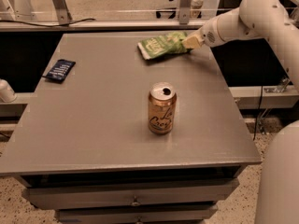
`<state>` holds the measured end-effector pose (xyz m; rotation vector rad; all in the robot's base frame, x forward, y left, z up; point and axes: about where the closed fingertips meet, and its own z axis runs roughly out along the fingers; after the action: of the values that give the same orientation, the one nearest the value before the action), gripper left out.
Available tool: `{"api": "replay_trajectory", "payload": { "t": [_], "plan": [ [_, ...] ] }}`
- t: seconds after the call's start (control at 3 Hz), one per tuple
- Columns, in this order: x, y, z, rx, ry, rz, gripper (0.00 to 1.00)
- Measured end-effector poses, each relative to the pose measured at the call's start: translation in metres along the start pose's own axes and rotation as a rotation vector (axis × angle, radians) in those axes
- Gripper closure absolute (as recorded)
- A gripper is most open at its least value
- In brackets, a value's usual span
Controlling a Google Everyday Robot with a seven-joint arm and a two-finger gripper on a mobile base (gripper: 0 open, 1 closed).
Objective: Move green jalapeno chip bag near rxbar blueberry
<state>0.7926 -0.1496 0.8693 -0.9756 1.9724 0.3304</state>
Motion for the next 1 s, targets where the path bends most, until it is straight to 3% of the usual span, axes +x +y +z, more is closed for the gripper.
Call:
{"api": "replay_trajectory", "payload": {
  "t": [0.33, 0.67, 1.0],
  "plan": [
    [-0.016, 0.011, -0.012, -0.014, -0.039, 0.036, 0.88],
    [-0.053, 0.046, -0.038, -0.057, -0.119, 0.074, 1.0],
    [-0.08, 0.093, -0.047, -0.121, -0.183, 0.103, 1.0]
  ]
}}
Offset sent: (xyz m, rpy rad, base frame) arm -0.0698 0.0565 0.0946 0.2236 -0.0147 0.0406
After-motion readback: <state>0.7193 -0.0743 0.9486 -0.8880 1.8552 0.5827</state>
